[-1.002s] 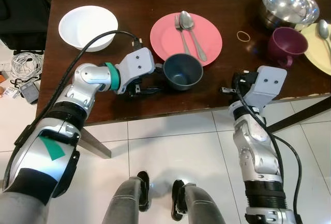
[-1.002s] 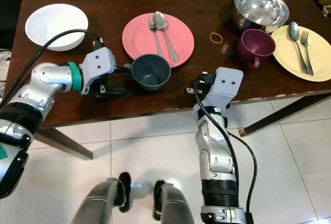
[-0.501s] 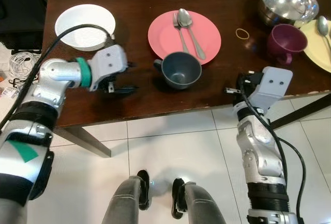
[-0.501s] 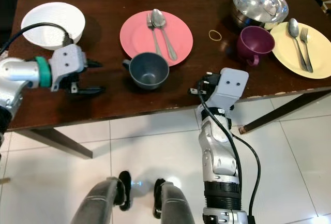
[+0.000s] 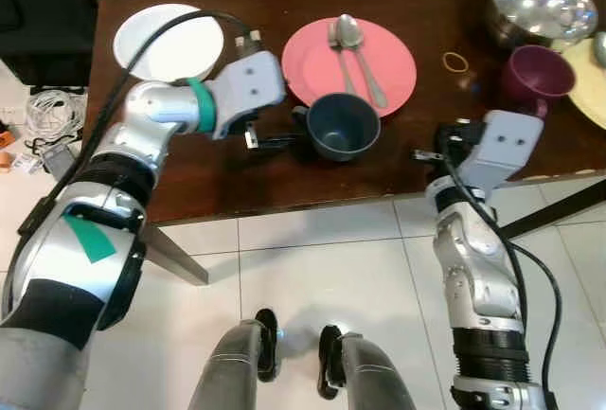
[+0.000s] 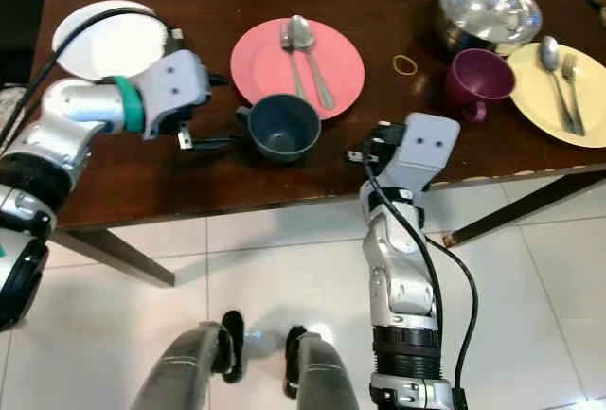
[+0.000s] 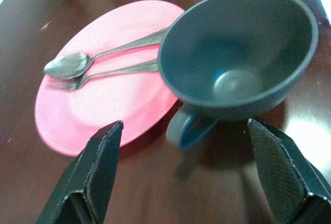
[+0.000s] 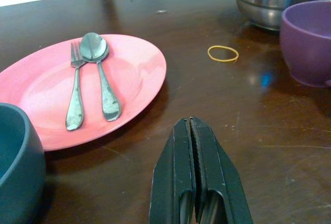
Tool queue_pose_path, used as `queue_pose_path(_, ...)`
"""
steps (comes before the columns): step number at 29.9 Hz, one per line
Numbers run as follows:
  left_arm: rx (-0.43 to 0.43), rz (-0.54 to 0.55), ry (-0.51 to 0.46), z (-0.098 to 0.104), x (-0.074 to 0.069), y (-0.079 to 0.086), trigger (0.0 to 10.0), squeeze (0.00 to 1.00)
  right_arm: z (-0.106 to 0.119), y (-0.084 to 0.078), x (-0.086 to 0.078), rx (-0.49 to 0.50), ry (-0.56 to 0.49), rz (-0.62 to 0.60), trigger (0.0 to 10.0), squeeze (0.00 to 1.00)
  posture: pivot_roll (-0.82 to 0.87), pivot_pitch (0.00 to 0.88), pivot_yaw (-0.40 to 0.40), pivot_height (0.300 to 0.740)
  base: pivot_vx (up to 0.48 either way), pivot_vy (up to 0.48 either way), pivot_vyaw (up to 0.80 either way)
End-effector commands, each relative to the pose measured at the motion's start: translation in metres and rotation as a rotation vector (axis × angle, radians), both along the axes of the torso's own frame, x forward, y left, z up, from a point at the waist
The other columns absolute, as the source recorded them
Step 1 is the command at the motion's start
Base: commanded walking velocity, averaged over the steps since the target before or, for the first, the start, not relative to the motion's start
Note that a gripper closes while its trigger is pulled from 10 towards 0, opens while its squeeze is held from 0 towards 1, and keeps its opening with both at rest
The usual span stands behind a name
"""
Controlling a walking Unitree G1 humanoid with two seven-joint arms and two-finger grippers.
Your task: Setting the table
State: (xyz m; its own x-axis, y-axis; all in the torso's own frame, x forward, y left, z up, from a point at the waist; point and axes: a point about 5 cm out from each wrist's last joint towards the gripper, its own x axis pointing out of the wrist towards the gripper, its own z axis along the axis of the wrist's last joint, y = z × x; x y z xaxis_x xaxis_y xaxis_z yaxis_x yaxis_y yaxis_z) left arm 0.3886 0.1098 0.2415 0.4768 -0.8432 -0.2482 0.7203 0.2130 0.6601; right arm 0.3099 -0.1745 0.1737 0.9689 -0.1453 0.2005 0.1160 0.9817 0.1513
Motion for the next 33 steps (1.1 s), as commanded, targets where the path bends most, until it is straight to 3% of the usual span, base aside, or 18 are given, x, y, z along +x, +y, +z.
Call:
queue_pose_path(1,0.054,-0.028,0.053,-0.011,-0.001,-0.006,10.0,0.0,-0.005,-0.004,-0.004,0.008,0.022,-0.019,10.0,0.0,0.01,0.209,0.089,0.74,0.0,0.0,0.0)
queue_pose_path(12,0.122,-0.048,0.08,-0.017,-0.001,-0.02,10.0,0.0,-0.004,-0.009,-0.01,0.004,0.018,-0.045,10.0,0.0,-0.01,0.208,0.102,0.74,0.0,0.0,0.0)
queue_pose_path(14,0.128,-0.044,0.094,-0.019,-0.001,-0.018,8.9,0.0,-0.004,-0.01,-0.01,0.005,0.019,-0.048,10.0,0.0,-0.01,0.208,0.102,0.74,0.0,0.0,0.0)
queue_pose_path(15,0.123,-0.034,0.103,-0.02,0.0,-0.016,7.3,0.0,-0.004,-0.009,-0.01,0.006,0.02,-0.048,10.0,0.0,-0.01,0.206,0.099,0.74,0.0,0.0,0.0)
queue_pose_path(16,0.123,-0.034,0.103,-0.02,0.0,-0.016,7.3,0.0,-0.004,-0.009,-0.01,0.006,0.02,-0.048,10.0,0.0,-0.01,0.206,0.099,0.74,0.0,0.0,0.0)
queue_pose_path(17,0.119,-0.027,0.108,-0.021,0.0,-0.015,4.9,0.0,-0.004,-0.009,-0.01,0.007,0.021,-0.047,10.0,0.0,-0.01,0.206,0.099,0.74,0.0,0.0,0.0)
queue_pose_path(18,0.117,-0.025,0.115,-0.022,0.0,-0.014,4.9,0.0,-0.005,-0.008,-0.009,0.007,0.022,-0.045,10.0,0.0,0.0,0.206,0.095,0.74,0.0,0.0,0.0)
queue_pose_path(19,0.112,-0.021,0.121,-0.024,0.0,-0.013,2.4,0.0,-0.004,-0.007,-0.008,0.007,0.023,-0.04,10.0,0.0,0.0,0.204,0.092,0.74,0.0,0.0,0.0)
queue_pose_path(20,0.108,-0.019,0.125,-0.024,0.0,-0.012,2.4,0.0,-0.004,-0.007,-0.008,0.007,0.023,-0.037,10.0,0.0,0.0,0.203,0.091,0.74,0.0,0.0,0.0)
queue_pose_path(21,0.102,-0.016,0.128,-0.025,0.0,-0.011,1.6,0.0,-0.004,-0.006,-0.007,0.007,0.024,-0.035,10.0,0.0,0.0,0.202,0.089,0.74,0.0,0.0,0.0)
queue_pose_path(25,0.094,-0.011,0.127,-0.025,0.0,-0.011,1.2,0.0,-0.004,-0.006,-0.006,0.007,0.024,-0.033,10.0,0.0,0.01,0.2,0.087,0.74,0.0,0.0,0.0)
queue_pose_path(26,0.089,-0.007,0.126,-0.024,0.0,-0.01,0.0,0.0,-0.004,-0.006,-0.006,0.007,0.025,-0.032,10.0,0.0,0.01,0.2,0.086,0.74,0.0,0.0,0.0)
queue_pose_path(33,0.05,0.001,0.133,-0.023,0.001,-0.01,0.0,0.0,-0.004,-0.005,-0.004,0.009,0.029,-0.025,10.0,0.0,0.01,0.198,0.081,0.74,0.0,0.0,0.0)
